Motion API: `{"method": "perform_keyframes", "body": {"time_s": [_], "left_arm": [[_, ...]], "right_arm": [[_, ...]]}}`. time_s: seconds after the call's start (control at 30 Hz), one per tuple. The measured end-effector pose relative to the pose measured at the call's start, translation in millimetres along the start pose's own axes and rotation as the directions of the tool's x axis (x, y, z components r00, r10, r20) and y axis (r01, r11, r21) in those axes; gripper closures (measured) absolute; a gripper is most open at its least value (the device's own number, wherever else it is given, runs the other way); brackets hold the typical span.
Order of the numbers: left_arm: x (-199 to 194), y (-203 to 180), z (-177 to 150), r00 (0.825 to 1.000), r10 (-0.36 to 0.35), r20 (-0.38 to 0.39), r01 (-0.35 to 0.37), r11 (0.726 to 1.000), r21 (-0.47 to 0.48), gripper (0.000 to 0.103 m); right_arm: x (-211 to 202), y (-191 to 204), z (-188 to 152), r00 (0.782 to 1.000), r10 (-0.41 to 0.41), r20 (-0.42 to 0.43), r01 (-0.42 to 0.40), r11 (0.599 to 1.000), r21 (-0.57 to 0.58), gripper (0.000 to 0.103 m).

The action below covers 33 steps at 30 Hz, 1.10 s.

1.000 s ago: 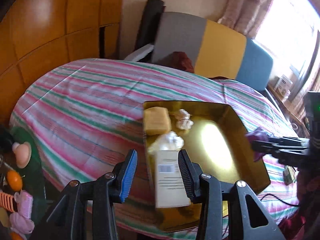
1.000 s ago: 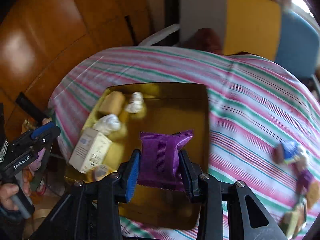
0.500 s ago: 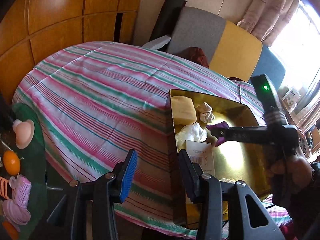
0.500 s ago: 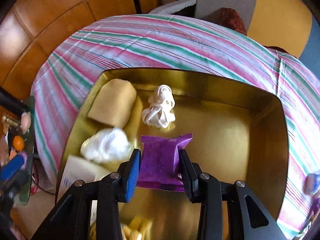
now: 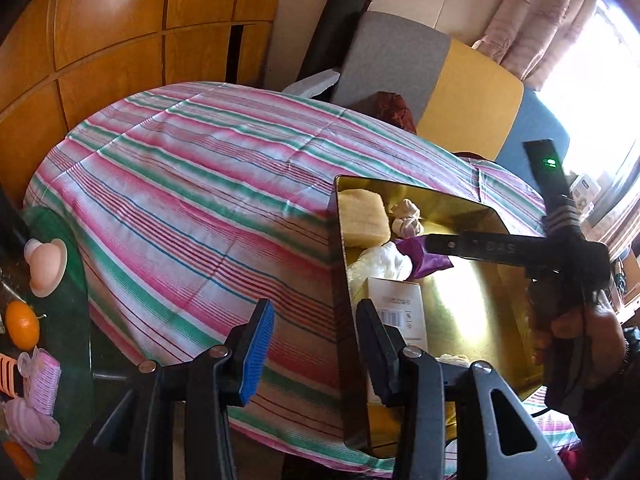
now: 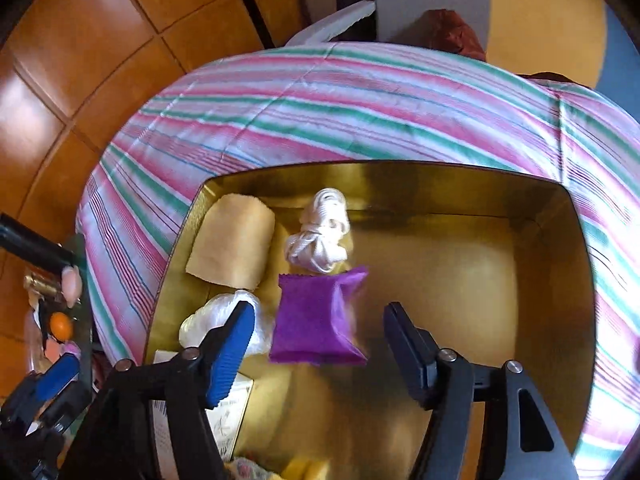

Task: Organize objects
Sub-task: 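Carry the purple pouch into the gold tray and open the right tool, then withdraw both tools from the tray toward the remaining items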

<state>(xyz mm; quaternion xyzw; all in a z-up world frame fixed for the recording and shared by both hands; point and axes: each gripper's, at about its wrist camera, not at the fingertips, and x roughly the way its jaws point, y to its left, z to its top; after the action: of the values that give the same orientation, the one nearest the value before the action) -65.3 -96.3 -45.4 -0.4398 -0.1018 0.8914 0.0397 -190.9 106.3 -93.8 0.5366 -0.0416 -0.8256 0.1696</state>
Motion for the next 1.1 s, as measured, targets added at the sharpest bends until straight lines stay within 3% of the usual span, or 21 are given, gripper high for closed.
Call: {"method": "perform_keyframes", "body": {"time_s": [0.27,0.4,0.7,0.87,1.1], "left_arm": [[-11,-22,1,1.000,-0.013,0.021,0.012,0.998,0.064,0.060],[-16,-42,0,0.999,-0.026,0.028,0.022,0.993,0.118,0.060],[-19,-87,-4,0.998,-0.052,0.022,0.045,0.972,0.232,0.060],[-17,-112,-7,0.998,-0.069,0.011,0.063,0.955,0.288,0.060],[-15,-148,-9,0.996,-0.091,-0.007,0.088,0.928,0.361,0.059]], "right_arm": [[-63,-26,-33,0.995,-0.006,0.098,0.004,1.000,0.015,0.022],[-95,-44,-55,0.988,-0.034,0.148,0.032,0.999,0.018,0.012],[-151,-113,-98,0.966,-0.139,0.218,0.111,0.985,0.135,0.011],[-174,-165,-119,0.946,-0.233,0.226,0.181,0.956,0.229,0.007],[-209,-242,-154,0.895,-0.390,0.214,0.287,0.874,0.393,0.004]]}}
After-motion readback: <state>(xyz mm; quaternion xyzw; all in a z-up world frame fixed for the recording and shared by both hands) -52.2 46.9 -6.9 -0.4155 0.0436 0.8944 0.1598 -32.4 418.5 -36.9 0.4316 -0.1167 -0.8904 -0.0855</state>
